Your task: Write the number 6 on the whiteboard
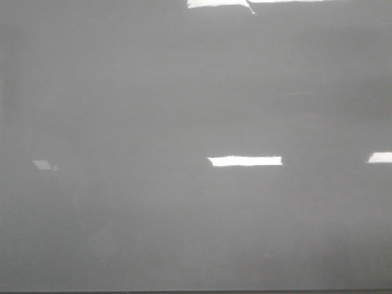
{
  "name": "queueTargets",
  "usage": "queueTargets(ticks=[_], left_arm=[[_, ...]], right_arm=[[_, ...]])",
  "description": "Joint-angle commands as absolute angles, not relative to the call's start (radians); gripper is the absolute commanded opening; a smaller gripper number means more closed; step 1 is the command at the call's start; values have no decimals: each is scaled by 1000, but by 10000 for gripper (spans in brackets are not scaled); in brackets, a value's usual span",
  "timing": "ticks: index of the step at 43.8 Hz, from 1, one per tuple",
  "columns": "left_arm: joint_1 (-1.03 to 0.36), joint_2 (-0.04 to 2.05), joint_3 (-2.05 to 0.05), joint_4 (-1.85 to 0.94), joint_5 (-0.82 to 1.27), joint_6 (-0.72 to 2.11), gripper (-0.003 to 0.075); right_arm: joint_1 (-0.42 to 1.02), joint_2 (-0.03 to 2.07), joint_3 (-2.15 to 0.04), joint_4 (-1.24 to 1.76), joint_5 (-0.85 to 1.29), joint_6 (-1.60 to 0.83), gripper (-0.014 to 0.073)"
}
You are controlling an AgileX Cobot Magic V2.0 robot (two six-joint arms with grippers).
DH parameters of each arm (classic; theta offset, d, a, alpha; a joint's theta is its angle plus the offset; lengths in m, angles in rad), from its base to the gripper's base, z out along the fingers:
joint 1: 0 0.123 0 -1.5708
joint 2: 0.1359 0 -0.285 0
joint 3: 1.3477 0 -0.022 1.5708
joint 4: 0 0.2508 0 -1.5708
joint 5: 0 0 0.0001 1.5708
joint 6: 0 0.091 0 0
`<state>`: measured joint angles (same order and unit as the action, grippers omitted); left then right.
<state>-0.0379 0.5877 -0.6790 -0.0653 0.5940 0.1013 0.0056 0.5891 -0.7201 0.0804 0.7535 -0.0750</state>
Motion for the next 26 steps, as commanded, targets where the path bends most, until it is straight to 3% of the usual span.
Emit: queueTargets(ticks=[1,11,26], left_arm=[[-100,639,-708,-21,539,102,546],[-100,787,-716,8,506,-83,546],[-94,1068,-716,8,257,-83,546]], right_arm=[[7,598,-752,73,695,-87,613],[7,598,-752,73,696,-87,613],[7,598,-752,74,699,-87,613]])
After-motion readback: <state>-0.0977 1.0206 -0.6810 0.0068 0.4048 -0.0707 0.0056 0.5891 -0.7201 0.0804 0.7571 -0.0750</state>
